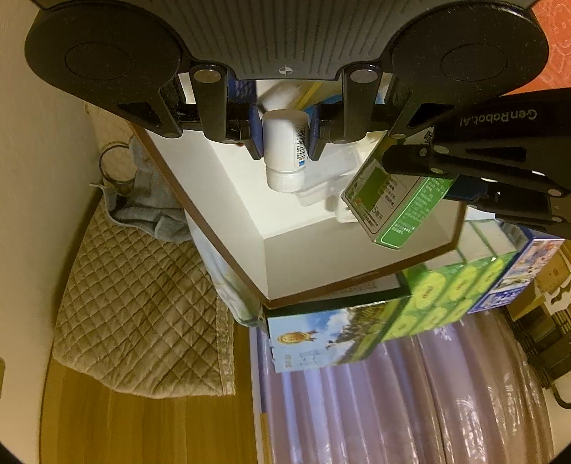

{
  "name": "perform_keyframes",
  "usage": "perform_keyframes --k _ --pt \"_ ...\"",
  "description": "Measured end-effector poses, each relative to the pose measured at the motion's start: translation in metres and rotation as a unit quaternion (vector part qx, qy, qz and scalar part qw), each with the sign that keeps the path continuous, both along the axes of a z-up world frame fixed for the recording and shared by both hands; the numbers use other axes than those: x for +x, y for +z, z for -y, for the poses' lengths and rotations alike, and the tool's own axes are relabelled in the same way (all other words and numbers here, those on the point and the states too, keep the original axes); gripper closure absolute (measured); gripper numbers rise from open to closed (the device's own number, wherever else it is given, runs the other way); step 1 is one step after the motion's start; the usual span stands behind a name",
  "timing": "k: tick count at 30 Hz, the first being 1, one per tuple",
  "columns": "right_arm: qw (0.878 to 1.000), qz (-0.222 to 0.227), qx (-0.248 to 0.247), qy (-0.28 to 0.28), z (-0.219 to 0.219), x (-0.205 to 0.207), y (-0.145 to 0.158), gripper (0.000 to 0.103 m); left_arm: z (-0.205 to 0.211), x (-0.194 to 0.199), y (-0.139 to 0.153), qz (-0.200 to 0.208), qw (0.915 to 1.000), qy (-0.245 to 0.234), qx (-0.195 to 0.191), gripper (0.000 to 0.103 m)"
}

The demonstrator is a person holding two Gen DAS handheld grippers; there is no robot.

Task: Organize rigid objects
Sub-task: 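Open both grippers to drop the green box and pill bottle inside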

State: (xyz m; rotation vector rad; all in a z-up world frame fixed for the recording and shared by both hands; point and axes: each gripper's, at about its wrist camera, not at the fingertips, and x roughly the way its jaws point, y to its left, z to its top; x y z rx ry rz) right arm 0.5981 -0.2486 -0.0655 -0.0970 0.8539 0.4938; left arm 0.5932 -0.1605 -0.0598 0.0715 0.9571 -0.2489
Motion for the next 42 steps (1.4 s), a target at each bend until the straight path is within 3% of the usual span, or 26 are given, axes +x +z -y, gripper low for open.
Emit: perform_keyframes --k 11,14,16,20,30,42 --pt "1.0 -0.014 -0.008 -0.002 -0.009 0.051 -0.02 0.079 0.008 0.05 -0.019 -0.005 0.9995 -0.004 0.03 0.077" --pt "1.0 -0.014 -0.007 -0.006 -0.008 0.061 -0.022 0.079 0.009 0.057 -0.018 0.018 0.9995 -0.008 0.026 0.077" --pt "1.0 -0.007 -0.007 -0.009 -0.008 0.066 -0.022 0.079 0.01 0.061 -0.017 0.028 0.9991 -0.007 0.032 0.073" --pt "1.0 0.022 -0.005 -0.009 -0.007 0.07 -0.023 0.079 0.005 0.061 -0.015 0.029 0.9985 -0.012 0.045 0.054" --pt "1.0 0.013 -0.009 0.005 -0.001 0.057 -0.024 0.051 -0.005 0.041 -0.017 0.013 0.9992 -0.012 0.036 0.05" --pt "1.0 0.001 0.005 -0.001 0.013 0.031 -0.015 0.043 -0.008 0.012 -0.01 0.017 0.9995 -0.01 0.023 0.047"
